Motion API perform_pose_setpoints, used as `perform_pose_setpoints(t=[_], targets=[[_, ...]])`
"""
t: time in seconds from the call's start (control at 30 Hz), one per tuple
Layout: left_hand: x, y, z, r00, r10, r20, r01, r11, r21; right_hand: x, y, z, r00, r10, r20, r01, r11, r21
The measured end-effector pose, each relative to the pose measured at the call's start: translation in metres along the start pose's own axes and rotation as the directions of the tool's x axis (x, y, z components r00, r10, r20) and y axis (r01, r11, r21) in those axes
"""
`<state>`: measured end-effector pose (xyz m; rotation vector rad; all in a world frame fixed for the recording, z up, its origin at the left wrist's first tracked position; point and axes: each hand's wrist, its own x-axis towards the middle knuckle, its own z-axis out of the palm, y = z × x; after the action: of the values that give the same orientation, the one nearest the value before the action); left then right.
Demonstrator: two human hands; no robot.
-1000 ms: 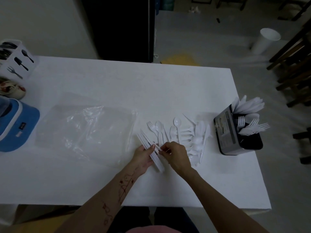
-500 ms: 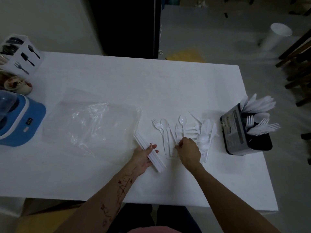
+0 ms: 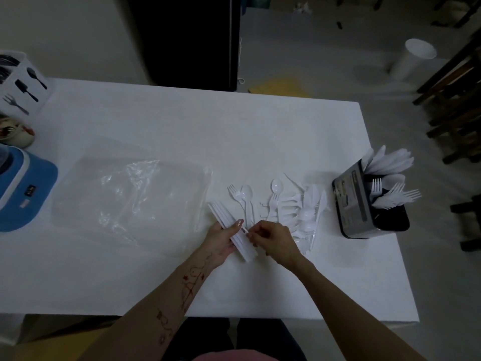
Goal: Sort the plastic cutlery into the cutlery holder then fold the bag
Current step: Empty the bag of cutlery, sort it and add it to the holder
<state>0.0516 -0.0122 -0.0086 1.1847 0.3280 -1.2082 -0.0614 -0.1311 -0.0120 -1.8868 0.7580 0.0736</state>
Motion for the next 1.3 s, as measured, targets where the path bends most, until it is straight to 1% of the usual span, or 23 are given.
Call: perform_pose_setpoints(t=[0.13, 0.23, 0.27, 0.3, 0.37, 0.4, 0.43, 0.5, 0.63, 0.73, 0.83, 0.9, 0.93, 1.0, 1.07, 1.1, 1.13, 1.17, 1.23, 1.3], targets=[[0.001, -0.001, -0.003, 1.000, -0.003, -0.030, 0.003, 1.000, 0.003, 0.002, 0.002, 0.001, 1.000, -0.020, 0.010, 0.020, 1.000, 0.006], [0.002, -0.002, -0.007, 0.999, -0.009, -0.054, 0.009, 1.000, 0.003, 0.005, 0.004, 0.003, 0.999, -0.026, 0.028, 0.027, 0.999, -0.029], [0.002, -0.003, -0.009, 0.998, -0.008, -0.063, 0.008, 1.000, 0.004, 0.007, 0.005, 0.005, 1.000, -0.011, -0.012, 0.010, 0.999, -0.049], [0.003, -0.003, -0.011, 0.997, -0.008, -0.076, 0.008, 1.000, 0.001, 0.010, 0.008, 0.007, 0.996, 0.014, -0.091, -0.023, 0.996, -0.089], [0.004, -0.004, -0.016, 0.995, -0.014, -0.100, 0.012, 1.000, -0.012, 0.017, 0.010, 0.009, 0.955, 0.081, -0.285, -0.147, 0.965, -0.218], [0.004, -0.004, -0.018, 0.994, -0.016, -0.106, 0.014, 1.000, -0.017, 0.020, 0.010, 0.009, 0.932, 0.130, -0.337, -0.228, 0.935, -0.273], [0.004, -0.004, -0.020, 0.994, -0.017, -0.109, 0.015, 1.000, -0.019, 0.022, 0.009, 0.010, 0.919, 0.182, -0.350, -0.297, 0.904, -0.307], [0.004, -0.005, -0.024, 0.994, -0.021, -0.108, 0.019, 1.000, -0.019, 0.025, 0.004, 0.012, 0.908, 0.262, -0.325, -0.372, 0.862, -0.343], [0.002, -0.007, -0.028, 0.994, -0.022, -0.107, 0.020, 1.000, -0.021, 0.027, -0.005, 0.014, 0.898, 0.292, -0.330, -0.410, 0.828, -0.383], [0.002, -0.007, -0.027, 0.995, -0.017, -0.095, 0.017, 1.000, -0.003, 0.025, -0.005, 0.013, 0.872, 0.351, -0.342, -0.460, 0.826, -0.325], [0.002, -0.005, -0.024, 0.997, -0.018, -0.080, 0.019, 1.000, 0.012, 0.022, -0.003, 0.010, 0.860, 0.373, -0.348, -0.469, 0.846, -0.254], [0.001, -0.003, -0.023, 0.997, -0.022, -0.080, 0.024, 0.999, 0.024, 0.017, -0.003, 0.008, 0.866, 0.344, -0.363, -0.436, 0.875, -0.211], [0.001, -0.002, -0.022, 0.997, -0.018, -0.080, 0.020, 0.999, 0.034, 0.014, -0.002, 0.007, 0.876, 0.303, -0.375, -0.391, 0.901, -0.186], [0.001, 0.000, -0.020, 0.998, -0.005, -0.069, 0.008, 0.999, 0.047, 0.006, -0.002, 0.006, 0.916, 0.179, -0.358, -0.238, 0.963, -0.125], [0.000, 0.002, -0.018, 0.999, 0.004, -0.054, -0.001, 0.998, 0.057, -0.004, -0.004, 0.005, 0.964, 0.086, -0.251, -0.092, 0.996, -0.012], [0.000, 0.003, -0.017, 0.999, 0.006, -0.046, -0.003, 0.998, 0.065, -0.009, -0.005, 0.005, 0.982, 0.053, -0.181, -0.049, 0.998, 0.028], [-0.001, 0.005, -0.015, 0.999, 0.003, -0.039, -0.001, 0.998, 0.069, -0.013, -0.006, 0.005, 0.991, 0.014, -0.132, -0.011, 1.000, 0.022], [-0.001, 0.006, -0.014, 0.999, 0.000, -0.033, 0.003, 0.998, 0.070, -0.016, -0.006, 0.005, 0.993, -0.023, -0.114, 0.021, 1.000, -0.021], [-0.002, 0.009, -0.010, 1.000, 0.007, -0.010, -0.007, 0.998, 0.061, -0.022, -0.004, 0.005, 0.985, -0.095, -0.141, 0.075, 0.988, -0.138], [-0.002, 0.011, -0.005, 0.999, 0.028, 0.025, -0.030, 0.998, 0.049, -0.027, -0.003, 0.003, 0.973, -0.139, -0.186, 0.100, 0.974, -0.204]])
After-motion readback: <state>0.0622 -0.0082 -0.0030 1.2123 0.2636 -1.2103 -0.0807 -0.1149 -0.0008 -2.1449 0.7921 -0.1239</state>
